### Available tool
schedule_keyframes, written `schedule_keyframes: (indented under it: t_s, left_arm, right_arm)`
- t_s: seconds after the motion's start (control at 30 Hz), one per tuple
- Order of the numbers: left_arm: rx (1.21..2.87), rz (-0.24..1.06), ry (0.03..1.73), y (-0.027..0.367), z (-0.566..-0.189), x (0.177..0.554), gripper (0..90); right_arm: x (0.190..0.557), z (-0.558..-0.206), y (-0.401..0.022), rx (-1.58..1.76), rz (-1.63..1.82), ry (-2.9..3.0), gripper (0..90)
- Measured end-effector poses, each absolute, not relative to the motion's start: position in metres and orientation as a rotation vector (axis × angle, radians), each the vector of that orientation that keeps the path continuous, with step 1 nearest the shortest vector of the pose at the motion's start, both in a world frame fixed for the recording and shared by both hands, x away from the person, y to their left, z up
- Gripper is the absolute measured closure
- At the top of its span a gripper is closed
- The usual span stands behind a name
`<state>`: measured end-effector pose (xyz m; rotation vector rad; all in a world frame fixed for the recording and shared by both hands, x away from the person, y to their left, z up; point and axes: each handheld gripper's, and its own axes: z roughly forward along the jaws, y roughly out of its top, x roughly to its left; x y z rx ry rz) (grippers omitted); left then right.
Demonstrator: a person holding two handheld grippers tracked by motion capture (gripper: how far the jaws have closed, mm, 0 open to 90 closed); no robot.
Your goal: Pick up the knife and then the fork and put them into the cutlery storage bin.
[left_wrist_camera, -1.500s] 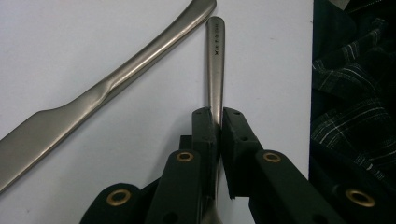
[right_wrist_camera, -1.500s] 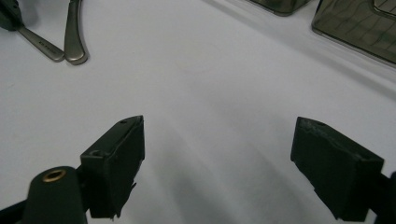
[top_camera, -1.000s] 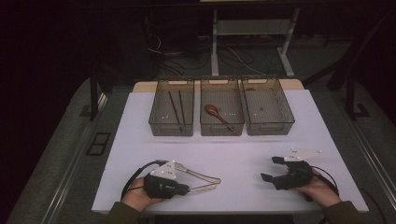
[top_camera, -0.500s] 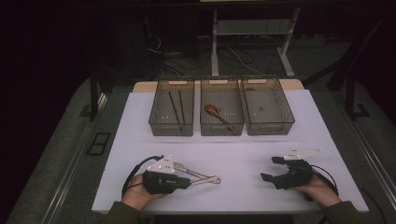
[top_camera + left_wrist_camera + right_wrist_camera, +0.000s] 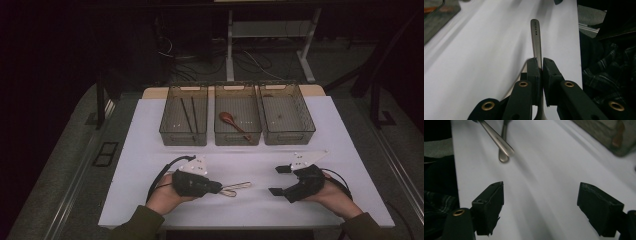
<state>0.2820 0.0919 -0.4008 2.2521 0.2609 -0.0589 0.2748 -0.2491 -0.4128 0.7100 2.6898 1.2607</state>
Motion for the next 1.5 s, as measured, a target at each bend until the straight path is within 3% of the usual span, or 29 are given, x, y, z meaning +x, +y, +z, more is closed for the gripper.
schedule_keyframes:
  t_s: [0.3,0.63,0.8,1.2,1.27,1.47,1.5]
  left_arm:
    - [2.281,-0.108,0.167,0.056,-0.398,0.302,83.4]
    - [2.291,-0.154,0.084,0.034,-0.393,0.311,83.4]
    - [2.295,-0.152,0.041,0.03,-0.392,0.314,83.4]
    - [2.292,-0.16,-0.012,0.028,-0.394,0.311,82.7]
    - [2.283,-0.151,-0.004,0.029,-0.394,0.311,81.2]
    - [2.224,-0.113,0.108,0.044,-0.391,0.314,65.8]
    - [2.217,-0.101,0.128,0.048,-0.39,0.314,58.7]
  right_arm:
    - [0.288,-0.399,-0.212,0.462,1.257,2.802,28.4]
    - [0.304,-0.405,-0.181,0.243,1.163,2.947,57.2]
    - [0.306,-0.407,-0.174,0.182,1.117,2.978,77.2]
    - [0.304,-0.407,-0.175,0.126,1.124,3.019,80.5]
    - [0.304,-0.407,-0.175,0.123,1.113,3.032,85.8]
    - [0.306,-0.406,-0.18,0.151,1.103,3.003,86.1]
    - [0.307,-0.405,-0.183,0.171,1.107,2.993,86.1]
